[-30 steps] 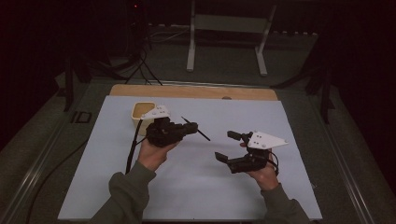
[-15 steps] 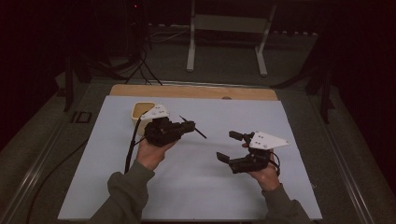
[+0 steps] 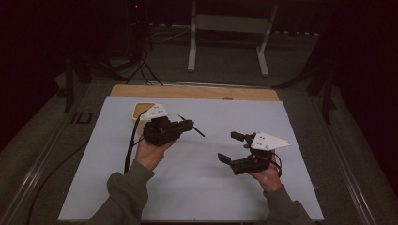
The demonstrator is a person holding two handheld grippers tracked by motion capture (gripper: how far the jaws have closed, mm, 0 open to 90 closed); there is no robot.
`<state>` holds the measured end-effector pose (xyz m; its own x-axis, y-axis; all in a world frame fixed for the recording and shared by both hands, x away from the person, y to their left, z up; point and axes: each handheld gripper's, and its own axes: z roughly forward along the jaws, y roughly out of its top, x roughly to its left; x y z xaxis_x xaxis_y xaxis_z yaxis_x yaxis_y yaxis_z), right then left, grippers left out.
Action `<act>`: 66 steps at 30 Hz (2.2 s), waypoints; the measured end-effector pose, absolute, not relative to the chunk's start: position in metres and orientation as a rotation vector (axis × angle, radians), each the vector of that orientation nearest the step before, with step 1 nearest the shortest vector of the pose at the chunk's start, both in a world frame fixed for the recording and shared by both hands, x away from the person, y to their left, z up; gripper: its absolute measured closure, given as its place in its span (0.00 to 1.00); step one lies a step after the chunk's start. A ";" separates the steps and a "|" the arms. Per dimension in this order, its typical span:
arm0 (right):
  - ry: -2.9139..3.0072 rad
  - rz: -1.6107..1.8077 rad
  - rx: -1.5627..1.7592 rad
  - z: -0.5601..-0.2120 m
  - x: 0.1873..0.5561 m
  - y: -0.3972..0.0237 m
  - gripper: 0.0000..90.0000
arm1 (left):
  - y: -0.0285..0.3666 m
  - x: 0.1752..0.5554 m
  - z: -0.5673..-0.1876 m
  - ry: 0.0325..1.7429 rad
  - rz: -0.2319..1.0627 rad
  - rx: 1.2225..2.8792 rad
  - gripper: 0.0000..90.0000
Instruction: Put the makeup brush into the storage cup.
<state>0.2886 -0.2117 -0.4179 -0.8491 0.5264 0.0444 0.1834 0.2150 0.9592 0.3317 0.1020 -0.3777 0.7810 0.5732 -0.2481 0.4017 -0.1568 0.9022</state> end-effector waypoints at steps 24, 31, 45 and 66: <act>2.200 1.669 0.670 -0.419 0.289 -0.212 0.12 | 0.113 0.337 -0.377 0.795 0.210 1.775 0.96; 2.200 1.663 0.678 -0.420 0.289 -0.213 0.12 | 0.118 0.338 -0.376 0.808 0.225 1.776 0.96; 2.195 1.658 0.697 -0.421 0.289 -0.216 0.12 | 0.126 0.340 -0.375 0.838 0.252 1.766 0.96; 2.197 1.644 0.700 -0.421 0.290 -0.219 0.12 | 0.136 0.341 -0.374 0.877 0.307 1.772 0.96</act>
<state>0.2896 -0.2189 -0.4214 -0.8332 0.5513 0.0433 0.1971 0.2229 0.9547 0.3414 0.1364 -0.3743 0.6942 0.6897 -0.2060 0.4109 -0.1447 0.9001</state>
